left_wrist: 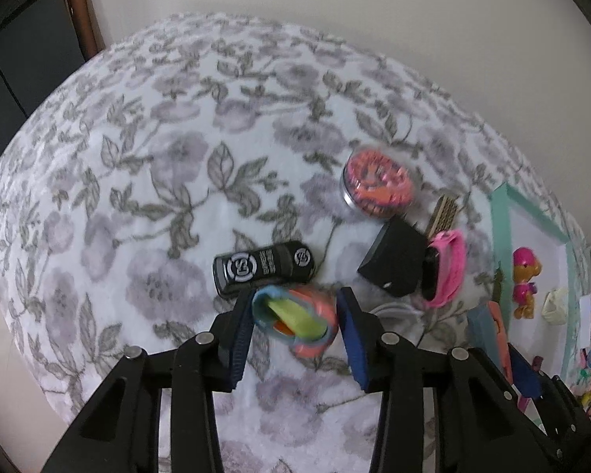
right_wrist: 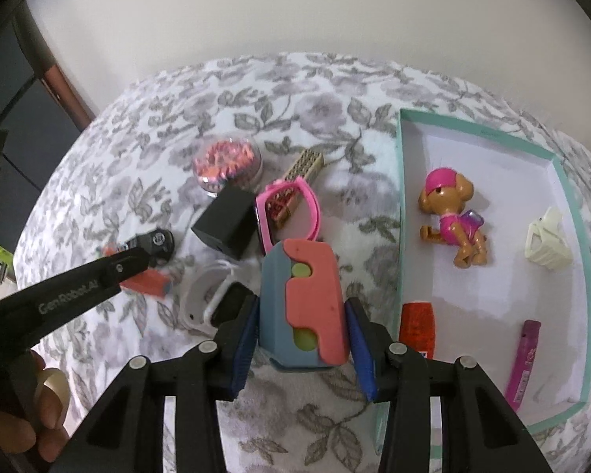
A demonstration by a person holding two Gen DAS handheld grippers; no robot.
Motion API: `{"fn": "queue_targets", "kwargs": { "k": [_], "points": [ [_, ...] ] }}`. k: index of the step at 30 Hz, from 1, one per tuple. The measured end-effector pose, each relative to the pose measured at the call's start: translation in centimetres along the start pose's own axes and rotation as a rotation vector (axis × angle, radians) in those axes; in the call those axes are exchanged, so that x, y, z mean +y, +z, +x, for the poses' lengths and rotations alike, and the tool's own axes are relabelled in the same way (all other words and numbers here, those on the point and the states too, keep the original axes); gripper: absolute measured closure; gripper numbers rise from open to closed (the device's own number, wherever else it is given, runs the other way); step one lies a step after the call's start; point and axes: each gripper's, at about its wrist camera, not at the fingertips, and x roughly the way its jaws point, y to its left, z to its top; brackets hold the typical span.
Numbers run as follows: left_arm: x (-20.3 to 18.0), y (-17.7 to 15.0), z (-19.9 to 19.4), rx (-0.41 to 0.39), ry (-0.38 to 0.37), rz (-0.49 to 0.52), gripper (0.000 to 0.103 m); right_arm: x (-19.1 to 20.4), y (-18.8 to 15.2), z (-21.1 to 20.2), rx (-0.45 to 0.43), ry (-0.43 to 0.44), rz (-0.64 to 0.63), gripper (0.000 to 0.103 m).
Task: Organize rigid objects
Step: 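Lift and carry both toys over the teal-rimmed tray with both grippers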
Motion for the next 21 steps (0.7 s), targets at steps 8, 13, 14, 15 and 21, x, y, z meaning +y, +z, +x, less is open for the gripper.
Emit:
{"fn": "queue_targets", "kwargs": {
  "k": [8,13,14,15,21],
  "points": [
    [-0.9,0.7,-2.6,-0.085,-0.036,0.017,0.06,-0.5,0.3,-1.2,-0.041,0.003,0.022,0.057],
    [-1.8,0.9,-4.3,-0.14,-0.091,0.032,0.06,-1.3,0.6,-2.1,-0.075,0.002,0.046,0.057],
    [-2.1,0.9,-4.5,-0.147,-0.105,0.041,0.06,-1.4,0.7,-2.3,-0.082,0.001,0.052,0.057],
    [-2.6,0.8,-4.9,-0.156,-0.123,0.052,0.06,-1.9,0.8,-2.7,-0.093,-0.001,0.063,0.057],
    [-5.9,0.0,-7.1,-0.214,-0.206,0.138,0.06,-5.2,1.1,-4.8,-0.155,-0.029,0.154,0.057]
  ]
}}
